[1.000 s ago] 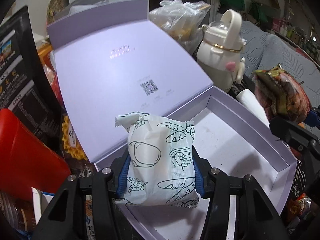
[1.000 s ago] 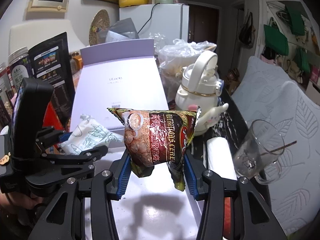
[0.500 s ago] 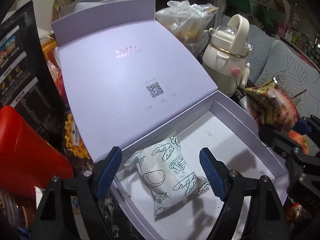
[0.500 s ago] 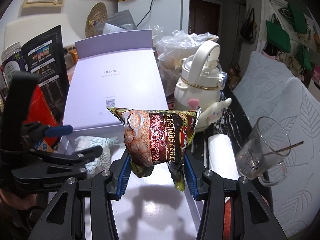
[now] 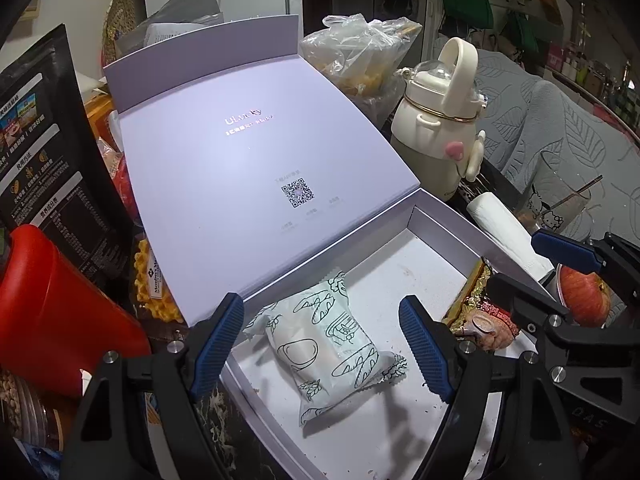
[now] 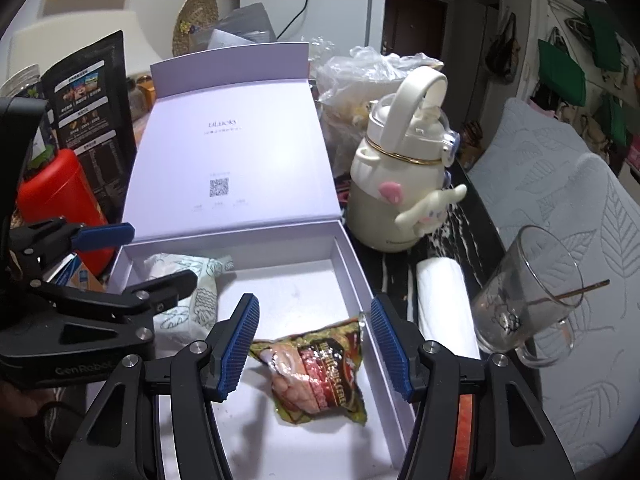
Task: Organize soft objects
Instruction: 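Lower the white bag into the box and open the left tool while the right releases the cereal bag, then withdraw both open tools from the box back toward the pile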
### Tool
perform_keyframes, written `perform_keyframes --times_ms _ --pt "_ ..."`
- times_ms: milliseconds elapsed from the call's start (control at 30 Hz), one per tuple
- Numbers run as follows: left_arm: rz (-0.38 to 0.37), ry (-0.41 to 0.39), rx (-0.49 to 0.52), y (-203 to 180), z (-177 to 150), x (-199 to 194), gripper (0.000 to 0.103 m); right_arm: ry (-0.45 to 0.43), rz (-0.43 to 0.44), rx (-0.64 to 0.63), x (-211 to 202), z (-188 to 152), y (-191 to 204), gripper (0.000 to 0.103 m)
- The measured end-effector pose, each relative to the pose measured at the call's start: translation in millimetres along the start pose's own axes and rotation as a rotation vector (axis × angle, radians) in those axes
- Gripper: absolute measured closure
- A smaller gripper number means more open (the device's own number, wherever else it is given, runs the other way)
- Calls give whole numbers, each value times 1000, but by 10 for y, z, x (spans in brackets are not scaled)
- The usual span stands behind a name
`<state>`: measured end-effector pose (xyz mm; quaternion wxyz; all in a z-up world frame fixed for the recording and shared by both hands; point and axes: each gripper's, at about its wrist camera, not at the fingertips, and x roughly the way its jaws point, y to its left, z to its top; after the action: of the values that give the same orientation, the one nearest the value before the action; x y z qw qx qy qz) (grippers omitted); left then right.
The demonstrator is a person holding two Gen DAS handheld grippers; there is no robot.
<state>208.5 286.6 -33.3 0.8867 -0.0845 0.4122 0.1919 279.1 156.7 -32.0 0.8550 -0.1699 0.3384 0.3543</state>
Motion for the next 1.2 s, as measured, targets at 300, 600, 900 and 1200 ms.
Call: perform_keyframes --times_ms 300,600,900,1200 --pt "9 -39 10 -107 -3 -179 23 -20 -20 3 -190 -29 -50 45" --pt "-7 -91 29 -263 31 -457 23 -61 -37 11 -498 -40 -122 45" --pt "-21 -147 50 -414 21 -875 23 -117 -66 31 -942 -48 -201 45" --pt "-44 -220 73 -553 -80 -1445 23 -198 -93 30 -1551 -147 -165 41"
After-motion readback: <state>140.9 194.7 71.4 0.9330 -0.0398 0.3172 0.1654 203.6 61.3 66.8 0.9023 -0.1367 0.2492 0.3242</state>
